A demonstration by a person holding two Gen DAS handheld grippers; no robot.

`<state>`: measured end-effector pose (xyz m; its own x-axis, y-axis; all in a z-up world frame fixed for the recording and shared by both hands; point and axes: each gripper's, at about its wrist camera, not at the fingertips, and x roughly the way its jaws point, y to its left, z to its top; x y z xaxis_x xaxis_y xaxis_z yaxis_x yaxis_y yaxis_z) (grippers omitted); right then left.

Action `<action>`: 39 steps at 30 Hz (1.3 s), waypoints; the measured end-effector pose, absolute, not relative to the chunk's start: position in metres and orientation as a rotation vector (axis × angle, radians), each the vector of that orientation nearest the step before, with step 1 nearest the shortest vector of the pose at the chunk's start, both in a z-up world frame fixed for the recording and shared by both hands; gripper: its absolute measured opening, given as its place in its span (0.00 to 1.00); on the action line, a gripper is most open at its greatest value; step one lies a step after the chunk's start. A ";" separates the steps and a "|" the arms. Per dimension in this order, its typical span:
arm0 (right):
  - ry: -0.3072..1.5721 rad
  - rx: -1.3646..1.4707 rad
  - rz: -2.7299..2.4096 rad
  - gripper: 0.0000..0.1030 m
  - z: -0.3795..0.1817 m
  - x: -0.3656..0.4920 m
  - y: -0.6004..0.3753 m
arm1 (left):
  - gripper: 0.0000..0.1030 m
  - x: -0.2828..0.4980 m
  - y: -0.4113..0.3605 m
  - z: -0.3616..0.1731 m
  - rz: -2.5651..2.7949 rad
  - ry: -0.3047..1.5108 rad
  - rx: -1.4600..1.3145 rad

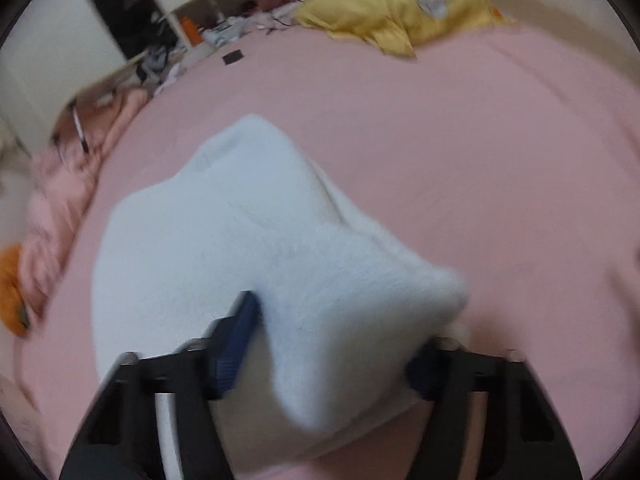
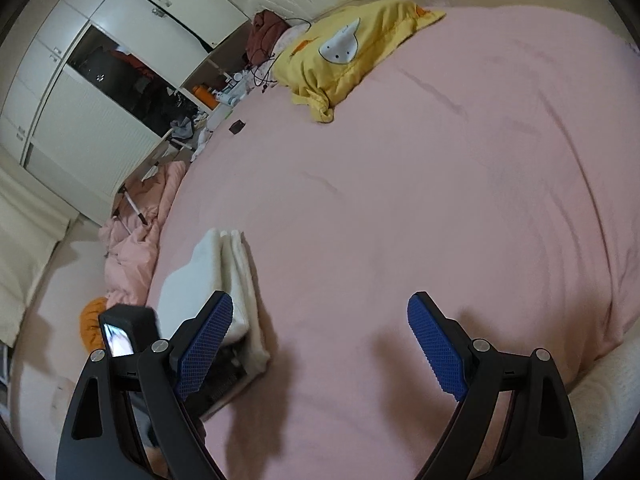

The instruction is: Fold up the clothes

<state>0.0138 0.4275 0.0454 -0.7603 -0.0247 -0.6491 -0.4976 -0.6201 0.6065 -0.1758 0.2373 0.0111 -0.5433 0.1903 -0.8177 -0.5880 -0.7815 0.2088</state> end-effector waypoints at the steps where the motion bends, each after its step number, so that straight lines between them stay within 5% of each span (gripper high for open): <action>1: 1.209 -0.911 2.430 0.87 0.044 0.015 0.430 | 0.22 -0.179 0.231 0.017 2.339 0.602 -1.164; 13: 1.050 -1.072 2.474 0.87 0.035 -0.003 0.400 | 0.19 -0.219 0.024 0.125 2.846 -0.113 -1.045; 16: 0.972 -1.110 2.487 0.87 0.033 -0.007 0.387 | 0.19 -0.208 -0.073 0.106 2.976 -0.268 -1.114; 20: 0.923 -1.148 2.481 0.87 0.027 -0.009 0.375 | 0.22 -0.201 -0.174 0.022 2.791 -0.753 -1.417; 23: 0.838 -1.187 2.469 0.87 0.023 -0.011 0.363 | 0.31 -0.181 -0.222 -0.043 2.551 -1.162 -1.495; 25: 0.754 -1.235 2.465 0.87 0.021 -0.018 0.354 | 0.40 -0.162 -0.237 -0.047 2.571 -1.283 -1.399; 27: 0.696 -1.283 2.482 0.87 0.021 -0.027 0.339 | 0.66 -0.146 -0.257 -0.038 2.674 -1.376 -1.360; 29: 0.648 -1.329 2.509 0.87 0.023 -0.040 0.324 | 0.68 -0.131 -0.270 -0.024 2.809 -1.503 -1.318; 33: 0.549 -1.393 2.673 0.87 0.038 -0.094 0.281 | 0.69 -0.160 -0.220 0.016 3.016 -0.869 -1.296; 35: 0.453 -1.395 2.759 0.87 0.045 -0.129 0.251 | 0.83 -0.186 -0.173 0.025 2.959 -0.509 -1.280; 39: 0.251 -1.393 2.783 0.87 0.025 -0.177 0.212 | 0.86 -0.221 -0.123 -0.009 2.829 -0.332 -1.397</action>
